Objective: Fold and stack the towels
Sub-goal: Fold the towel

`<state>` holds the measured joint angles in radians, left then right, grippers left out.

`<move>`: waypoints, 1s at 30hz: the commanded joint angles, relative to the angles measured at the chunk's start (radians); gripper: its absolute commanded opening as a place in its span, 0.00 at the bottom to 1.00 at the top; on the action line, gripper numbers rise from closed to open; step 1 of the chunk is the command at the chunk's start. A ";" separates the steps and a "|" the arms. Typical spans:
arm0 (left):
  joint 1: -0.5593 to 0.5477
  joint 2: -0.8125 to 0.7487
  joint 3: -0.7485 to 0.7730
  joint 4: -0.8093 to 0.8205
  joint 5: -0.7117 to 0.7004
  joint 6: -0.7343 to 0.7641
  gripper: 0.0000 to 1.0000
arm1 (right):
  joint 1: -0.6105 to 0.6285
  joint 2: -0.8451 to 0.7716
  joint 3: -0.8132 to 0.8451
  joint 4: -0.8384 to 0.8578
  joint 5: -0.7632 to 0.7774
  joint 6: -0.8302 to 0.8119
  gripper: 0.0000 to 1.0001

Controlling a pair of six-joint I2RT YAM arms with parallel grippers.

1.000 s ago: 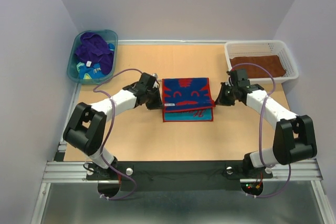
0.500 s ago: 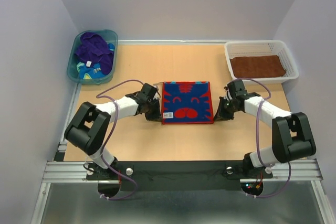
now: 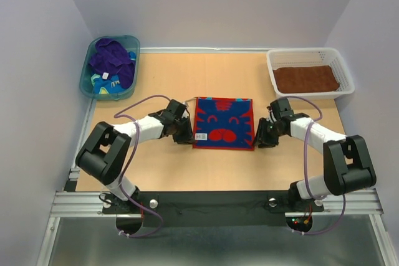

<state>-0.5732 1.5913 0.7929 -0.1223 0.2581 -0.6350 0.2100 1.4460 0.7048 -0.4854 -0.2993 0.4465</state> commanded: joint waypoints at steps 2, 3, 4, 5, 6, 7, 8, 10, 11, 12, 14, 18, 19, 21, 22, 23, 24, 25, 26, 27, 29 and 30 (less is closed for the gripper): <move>-0.007 -0.103 -0.018 -0.046 -0.034 0.005 0.38 | -0.003 -0.114 0.054 -0.041 0.097 -0.011 0.45; -0.007 -0.144 -0.012 -0.063 -0.039 0.003 0.48 | -0.003 -0.149 0.073 -0.047 0.126 -0.012 0.47; -0.008 -0.163 -0.006 -0.072 -0.045 0.001 0.55 | -0.003 -0.163 0.093 -0.050 0.138 -0.015 0.47; -0.007 -0.183 0.003 -0.085 -0.068 0.003 0.61 | -0.003 -0.179 0.137 -0.051 0.150 -0.022 0.47; -0.007 -0.217 0.028 -0.109 -0.082 0.006 0.68 | -0.003 -0.188 0.159 -0.050 0.175 -0.026 0.46; -0.007 -0.228 0.043 -0.115 -0.098 0.009 0.70 | -0.003 -0.182 0.189 -0.047 0.184 -0.035 0.46; -0.004 -0.234 0.061 -0.122 -0.132 0.012 0.70 | -0.003 -0.170 0.240 -0.033 0.193 -0.054 0.45; 0.004 -0.222 0.132 -0.111 -0.157 0.029 0.69 | -0.003 -0.104 0.292 0.023 0.190 -0.074 0.44; 0.007 -0.206 0.158 -0.099 -0.161 0.037 0.67 | -0.004 -0.076 0.315 0.043 0.184 -0.078 0.43; 0.019 -0.183 0.211 -0.068 -0.164 0.043 0.62 | -0.003 -0.043 0.372 0.063 0.177 -0.078 0.43; 0.029 -0.090 0.270 -0.037 -0.163 0.069 0.55 | -0.004 0.062 0.425 0.134 0.146 -0.075 0.41; 0.042 0.123 0.490 0.001 -0.112 0.103 0.37 | -0.003 0.232 0.534 0.232 0.115 -0.049 0.35; 0.045 0.204 0.526 0.003 -0.106 0.107 0.34 | -0.003 0.269 0.577 0.243 0.097 -0.051 0.33; 0.050 0.277 0.613 0.006 -0.092 0.118 0.25 | -0.003 0.362 0.611 0.266 0.091 -0.049 0.31; 0.056 0.335 0.634 0.004 -0.091 0.120 0.24 | -0.003 0.388 0.637 0.271 0.091 -0.052 0.28; 0.061 0.360 0.669 0.007 -0.089 0.121 0.24 | -0.003 0.439 0.651 0.274 0.094 -0.057 0.27; 0.067 0.405 0.680 0.015 -0.089 0.121 0.23 | -0.003 0.459 0.659 0.275 0.101 -0.058 0.25; 0.082 0.424 0.687 0.016 -0.083 0.118 0.23 | -0.003 0.477 0.674 0.277 0.107 -0.058 0.24; 0.088 0.440 0.693 0.019 -0.079 0.116 0.23 | -0.003 0.497 0.677 0.275 0.114 -0.064 0.24; 0.093 0.455 0.695 0.030 -0.077 0.112 0.22 | -0.004 0.513 0.679 0.275 0.123 -0.068 0.24; 0.110 0.490 0.690 0.035 -0.069 0.109 0.18 | -0.009 0.553 0.679 0.275 0.166 -0.072 0.23; 0.113 0.498 0.678 0.042 -0.066 0.103 0.18 | -0.011 0.562 0.677 0.275 0.183 -0.074 0.23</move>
<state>-0.4892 2.0888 1.4403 -0.1047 0.1707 -0.5407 0.2089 1.9846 1.3365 -0.2535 -0.1806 0.3920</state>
